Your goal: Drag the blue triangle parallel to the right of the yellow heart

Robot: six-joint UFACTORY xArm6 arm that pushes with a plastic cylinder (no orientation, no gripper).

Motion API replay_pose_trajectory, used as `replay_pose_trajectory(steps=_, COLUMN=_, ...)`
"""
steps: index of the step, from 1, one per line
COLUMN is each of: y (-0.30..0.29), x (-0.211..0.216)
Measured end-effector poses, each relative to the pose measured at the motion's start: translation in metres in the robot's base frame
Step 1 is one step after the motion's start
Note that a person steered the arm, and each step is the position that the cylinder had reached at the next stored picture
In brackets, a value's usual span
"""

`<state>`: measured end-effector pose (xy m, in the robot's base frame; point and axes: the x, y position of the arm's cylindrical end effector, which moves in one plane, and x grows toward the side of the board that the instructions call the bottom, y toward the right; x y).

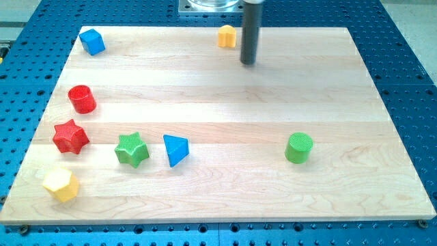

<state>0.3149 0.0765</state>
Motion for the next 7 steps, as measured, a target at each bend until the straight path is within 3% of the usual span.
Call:
replay_pose_trajectory(steps=1, y=-0.011, x=0.051)
replay_pose_trajectory(steps=2, y=-0.016, x=0.134)
replay_pose_trajectory(steps=3, y=-0.069, x=0.218)
replay_pose_trajectory(steps=4, y=-0.164, x=0.290)
replay_pose_trajectory(steps=5, y=-0.191, x=0.279)
replay_pose_trajectory(steps=6, y=-0.143, x=0.210)
replay_pose_trajectory(steps=7, y=-0.061, x=0.169)
